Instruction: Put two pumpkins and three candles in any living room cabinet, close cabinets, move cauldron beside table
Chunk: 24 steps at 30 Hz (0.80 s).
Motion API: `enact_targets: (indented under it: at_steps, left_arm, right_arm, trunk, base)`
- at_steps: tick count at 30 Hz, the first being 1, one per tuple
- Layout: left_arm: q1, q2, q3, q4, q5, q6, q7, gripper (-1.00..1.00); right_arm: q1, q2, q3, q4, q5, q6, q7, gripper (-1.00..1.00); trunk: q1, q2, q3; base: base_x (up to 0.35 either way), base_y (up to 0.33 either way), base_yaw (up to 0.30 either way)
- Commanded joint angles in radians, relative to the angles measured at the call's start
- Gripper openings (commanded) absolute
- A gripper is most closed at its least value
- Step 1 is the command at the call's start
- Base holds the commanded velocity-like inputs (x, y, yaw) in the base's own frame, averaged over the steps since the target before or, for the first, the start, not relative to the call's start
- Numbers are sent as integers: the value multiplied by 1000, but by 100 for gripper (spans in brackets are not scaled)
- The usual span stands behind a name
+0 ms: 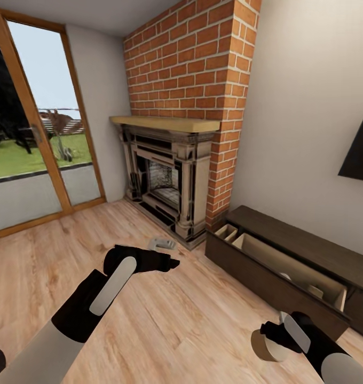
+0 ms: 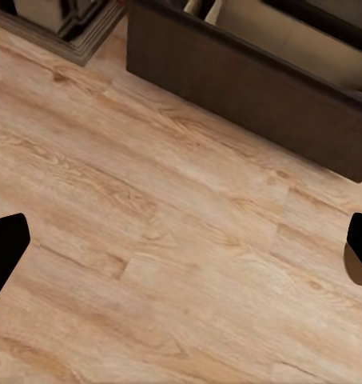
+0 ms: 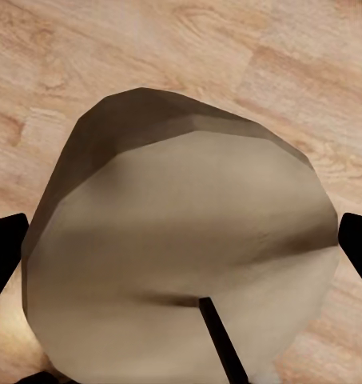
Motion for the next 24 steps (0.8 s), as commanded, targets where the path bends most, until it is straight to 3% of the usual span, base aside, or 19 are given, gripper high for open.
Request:
enact_targets:
  at_steps: [1, 8, 24]
  left_arm:
    - [-1, 1, -2, -1, 10, 1, 10, 100]
    - [-1, 1, -2, -2, 10, 1, 10, 100]
    - [-1, 2, -2, -11, 14, 1, 4, 100]
  right_arm:
    - [-1, -1, 7, -2, -11, 2, -2, -100]
    - [-1, -4, 3, -1, -13, 4, 34, -100]
    - [-1, -2, 0, -1, -15, 5, 40, -100]
  trunk:
    - [1, -1, -1]
    - [1, -1, -1]
    - [1, -1, -1]
  base:
    - [295, 203, -288]
    - [295, 203, -288]
    - [292, 201, -277]
